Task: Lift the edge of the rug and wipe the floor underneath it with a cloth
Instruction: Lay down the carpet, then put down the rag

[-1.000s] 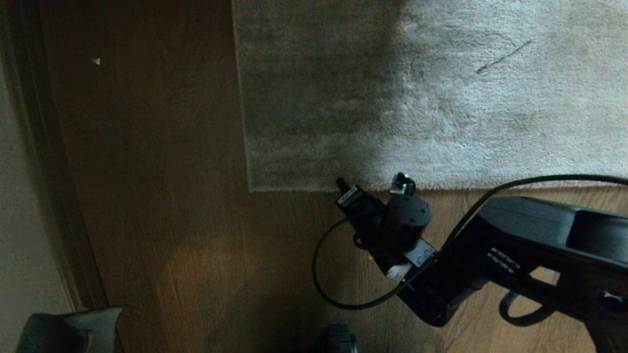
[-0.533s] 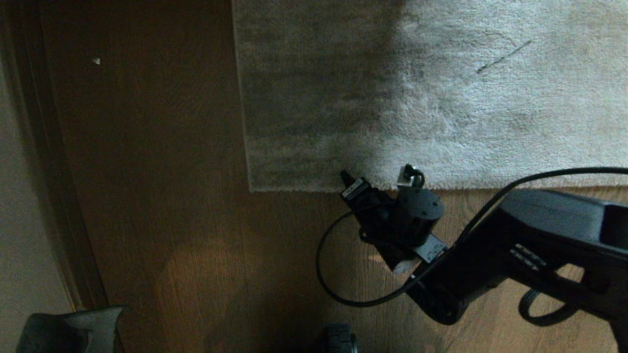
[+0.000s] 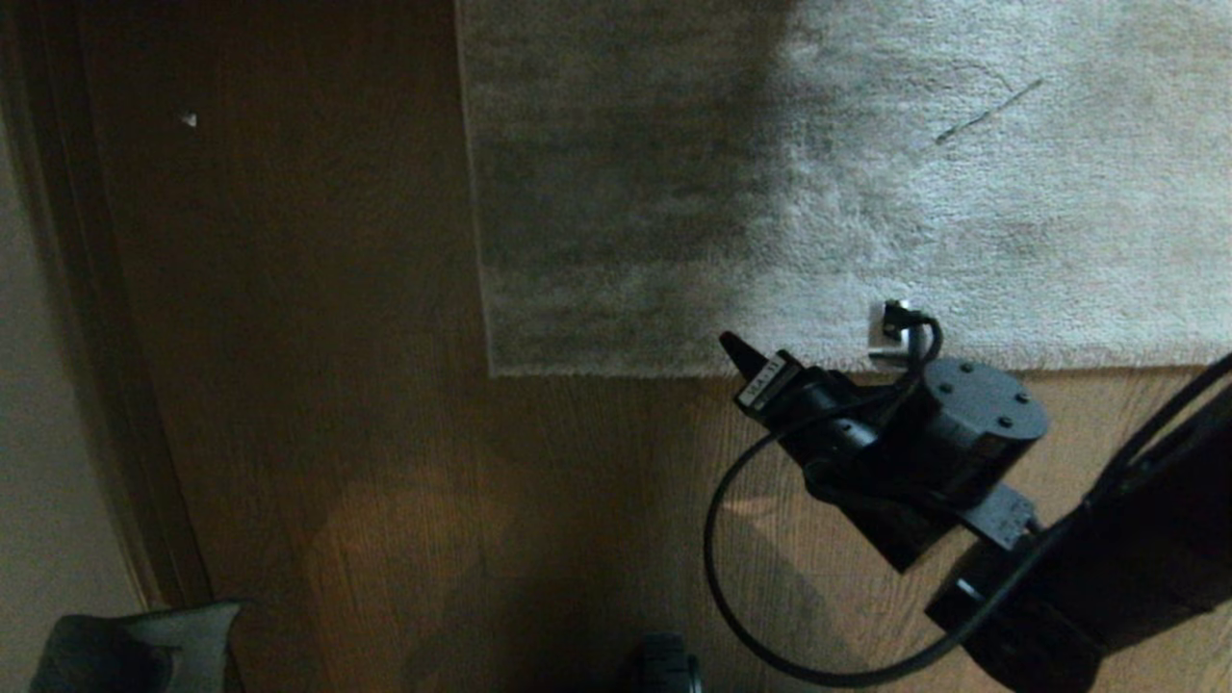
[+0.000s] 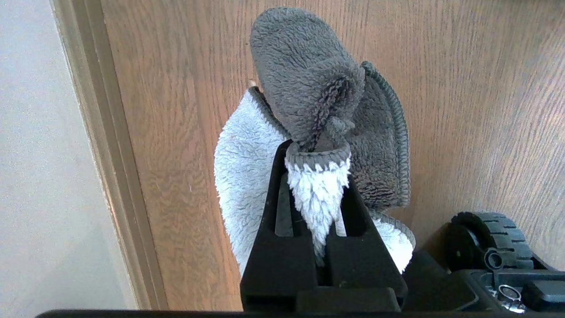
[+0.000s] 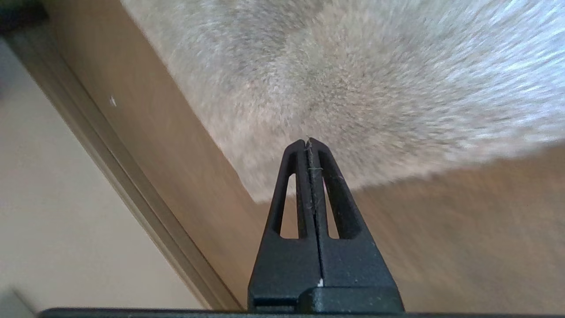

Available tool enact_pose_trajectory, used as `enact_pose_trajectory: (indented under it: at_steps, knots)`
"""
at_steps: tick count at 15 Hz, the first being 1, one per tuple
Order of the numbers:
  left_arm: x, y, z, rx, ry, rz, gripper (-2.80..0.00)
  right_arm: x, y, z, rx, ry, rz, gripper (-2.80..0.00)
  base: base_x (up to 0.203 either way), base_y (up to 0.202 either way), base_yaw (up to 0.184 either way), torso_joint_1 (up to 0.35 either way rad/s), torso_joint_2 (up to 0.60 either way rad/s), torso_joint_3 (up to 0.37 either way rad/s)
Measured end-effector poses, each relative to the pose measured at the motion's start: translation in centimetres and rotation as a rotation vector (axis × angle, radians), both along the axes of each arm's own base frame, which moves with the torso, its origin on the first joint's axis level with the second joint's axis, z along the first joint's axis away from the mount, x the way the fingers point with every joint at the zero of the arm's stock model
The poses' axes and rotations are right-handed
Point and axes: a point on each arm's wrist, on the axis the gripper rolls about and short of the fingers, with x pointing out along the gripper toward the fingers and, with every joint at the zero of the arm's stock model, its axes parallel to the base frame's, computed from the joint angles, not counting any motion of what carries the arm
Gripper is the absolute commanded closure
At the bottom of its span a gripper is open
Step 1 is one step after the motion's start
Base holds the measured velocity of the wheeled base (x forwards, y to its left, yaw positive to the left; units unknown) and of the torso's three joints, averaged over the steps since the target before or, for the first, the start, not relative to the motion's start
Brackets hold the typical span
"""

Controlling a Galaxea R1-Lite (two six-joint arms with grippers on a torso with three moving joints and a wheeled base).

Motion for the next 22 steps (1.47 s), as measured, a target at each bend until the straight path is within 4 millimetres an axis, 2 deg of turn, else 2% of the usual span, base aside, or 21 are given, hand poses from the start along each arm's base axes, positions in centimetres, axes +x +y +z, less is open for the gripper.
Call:
enact_pose_trajectory:
  at_steps: [4,8,13,15,20,22]
  knots:
    - [0.0,0.0,0.0,0.0,0.0,0.001,0.0,-3.9,-3.6,1.1,-0.125,-0.047,-0.032,0.0,0.0,0.0,0.0,0.0,0.0,0.0]
    - [0.0,0.0,0.0,0.0,0.0,0.001,0.0,-6.5,-8.2,0.8,-0.282,-0.076,-0.143,0.0,0.0,0.0,0.0,0.0,0.0,0.0]
    - [0.0,0.0,0.0,0.0,0.0,0.002,0.0,-11.1,-12.0,0.2,-0.423,-0.112,-0.224,0.0,0.0,0.0,0.0,0.0,0.0,0.0]
    - [0.0,0.0,0.0,0.0,0.0,0.001,0.0,-11.6,-13.2,0.0,-0.458,-0.099,-0.322,0.0,0.0,0.0,0.0,0.0,0.0,0.0]
    - [0.0,0.0,0.0,0.0,0.0,0.001,0.0,-10.8,-16.7,0.2,-0.543,-0.074,-0.584,0.0,0.0,0.0,0.0,0.0,0.0,0.0]
    - [0.0,0.0,0.0,0.0,0.0,0.001,0.0,-11.1,-18.1,0.7,-0.541,-0.08,-0.685,0.0,0.0,0.0,0.0,0.0,0.0,0.0]
